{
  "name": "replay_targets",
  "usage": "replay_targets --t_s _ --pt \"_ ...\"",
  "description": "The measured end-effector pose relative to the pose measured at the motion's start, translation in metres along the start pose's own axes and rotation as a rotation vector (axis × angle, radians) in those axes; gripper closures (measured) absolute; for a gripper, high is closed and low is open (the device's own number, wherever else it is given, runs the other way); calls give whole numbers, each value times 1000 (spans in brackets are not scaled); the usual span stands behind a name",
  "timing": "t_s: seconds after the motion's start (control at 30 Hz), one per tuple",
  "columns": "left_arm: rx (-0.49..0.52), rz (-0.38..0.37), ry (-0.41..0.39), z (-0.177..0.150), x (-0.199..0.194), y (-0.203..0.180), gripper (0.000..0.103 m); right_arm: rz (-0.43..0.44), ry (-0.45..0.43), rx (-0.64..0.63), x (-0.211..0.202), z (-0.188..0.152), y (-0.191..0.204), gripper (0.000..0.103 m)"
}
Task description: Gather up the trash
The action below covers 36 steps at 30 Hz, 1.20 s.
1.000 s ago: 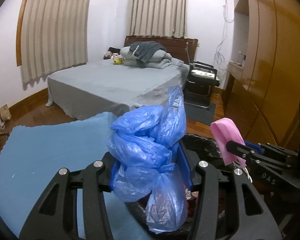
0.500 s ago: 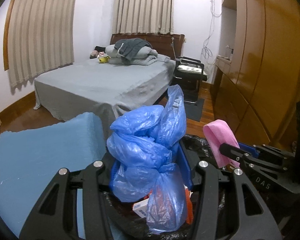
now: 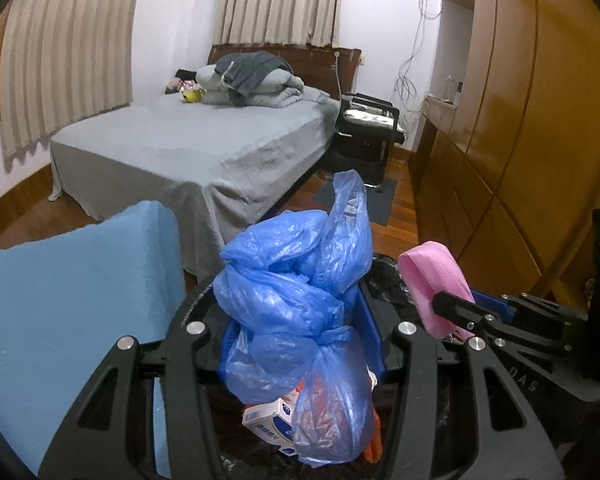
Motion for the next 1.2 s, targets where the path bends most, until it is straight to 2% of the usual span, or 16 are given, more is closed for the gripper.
replay_targets --t_s 0.17,0.23,0.33,0.4,0.5,0.6,0.67,0.73,0.97,1.03,1.13,1.2 --pt "1 -32 40 0 21 3 49 -8 33 -1 15 -7 -6 83" --pt "-1 -45 52 -1 26 5 38 -11 44 -2 20 -9 -7 83" --pt "-19 -51 51 -2 27 9 34 -17 66 -6 28 -13 -8 83" --pt "-28 -52 45 -2 26 11 30 -19 76 -7 30 -16 -9 74" --pt "-47 -45 30 0 22 17 24 -20 85 -12 34 -18 -10 73" --pt "-65 -24 18 2 16 25 23 -16 86 -7 34 -18 -10 73" --pt "-76 -5 7 4 10 31 21 -11 82 -7 33 -17 -9 69" --pt "-84 14 -4 5 3 37 17 -8 78 -11 31 -17 -7 57" --pt "-98 94 -29 7 -27 58 13 -1 47 -25 20 -11 4 34" --pt "-90 117 -34 7 -37 60 11 -1 32 -30 12 -8 11 22" --pt "-81 145 -37 6 -49 64 10 4 7 -43 -2 -3 21 11" --pt "-74 164 -39 3 -59 66 9 10 -5 -51 -10 -1 27 8"
Point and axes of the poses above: each gripper's, at about its wrist camera, not at the fingertips, and x roughly the way its jaws point, y to its left, z to its top, the point moved 2 cm from there along x, roughly the way its jaws point, and after that the axes turned 3 degrees about x, right-handed, at the moved point
